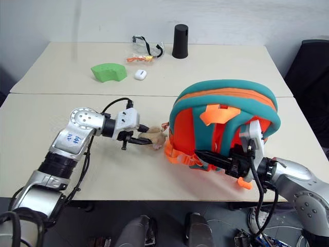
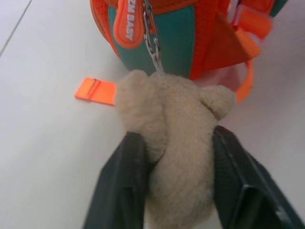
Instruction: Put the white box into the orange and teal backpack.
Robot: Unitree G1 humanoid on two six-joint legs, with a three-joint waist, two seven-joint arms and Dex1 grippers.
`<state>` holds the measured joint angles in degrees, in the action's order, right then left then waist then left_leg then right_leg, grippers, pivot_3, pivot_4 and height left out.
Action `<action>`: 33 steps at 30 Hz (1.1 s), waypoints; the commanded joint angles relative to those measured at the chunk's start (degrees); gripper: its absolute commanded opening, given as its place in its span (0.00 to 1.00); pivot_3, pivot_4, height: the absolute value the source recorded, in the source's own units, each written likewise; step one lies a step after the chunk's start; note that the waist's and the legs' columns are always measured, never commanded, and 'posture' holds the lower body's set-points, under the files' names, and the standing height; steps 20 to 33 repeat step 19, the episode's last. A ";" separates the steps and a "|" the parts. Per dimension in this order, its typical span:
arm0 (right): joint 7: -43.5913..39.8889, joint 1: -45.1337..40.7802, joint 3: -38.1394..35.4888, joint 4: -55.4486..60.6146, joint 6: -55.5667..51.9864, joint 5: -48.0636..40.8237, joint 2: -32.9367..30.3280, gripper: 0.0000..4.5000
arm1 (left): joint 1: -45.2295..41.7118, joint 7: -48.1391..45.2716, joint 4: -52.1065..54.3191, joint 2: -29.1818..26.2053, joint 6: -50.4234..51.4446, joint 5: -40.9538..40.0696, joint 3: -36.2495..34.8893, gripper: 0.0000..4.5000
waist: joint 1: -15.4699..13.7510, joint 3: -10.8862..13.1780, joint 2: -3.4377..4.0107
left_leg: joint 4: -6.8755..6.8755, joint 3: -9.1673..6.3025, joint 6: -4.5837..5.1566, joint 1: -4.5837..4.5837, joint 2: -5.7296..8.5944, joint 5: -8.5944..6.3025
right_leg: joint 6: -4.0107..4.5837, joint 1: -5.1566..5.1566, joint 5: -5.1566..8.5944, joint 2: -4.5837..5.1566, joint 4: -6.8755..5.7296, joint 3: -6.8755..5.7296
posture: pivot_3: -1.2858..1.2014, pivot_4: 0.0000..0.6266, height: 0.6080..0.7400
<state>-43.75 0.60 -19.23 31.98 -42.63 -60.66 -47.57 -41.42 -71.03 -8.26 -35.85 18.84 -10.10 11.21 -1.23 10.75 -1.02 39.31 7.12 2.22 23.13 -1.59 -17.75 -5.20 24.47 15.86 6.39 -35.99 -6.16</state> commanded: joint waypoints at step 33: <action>-25.40 18.43 -42.26 -21.22 -4.42 3.58 -14.64 1.00 | 24.17 1.94 18.76 -24.58 31.52 -27.29 -40.75 1.00 | 0.06 0.01 0.01 | -0.26 -0.25 0.02 -0.90 -0.15 -0.47 | 0.26 -0.87 0.15 0.30 0.52 0.21 | 0.52 0.24 1.00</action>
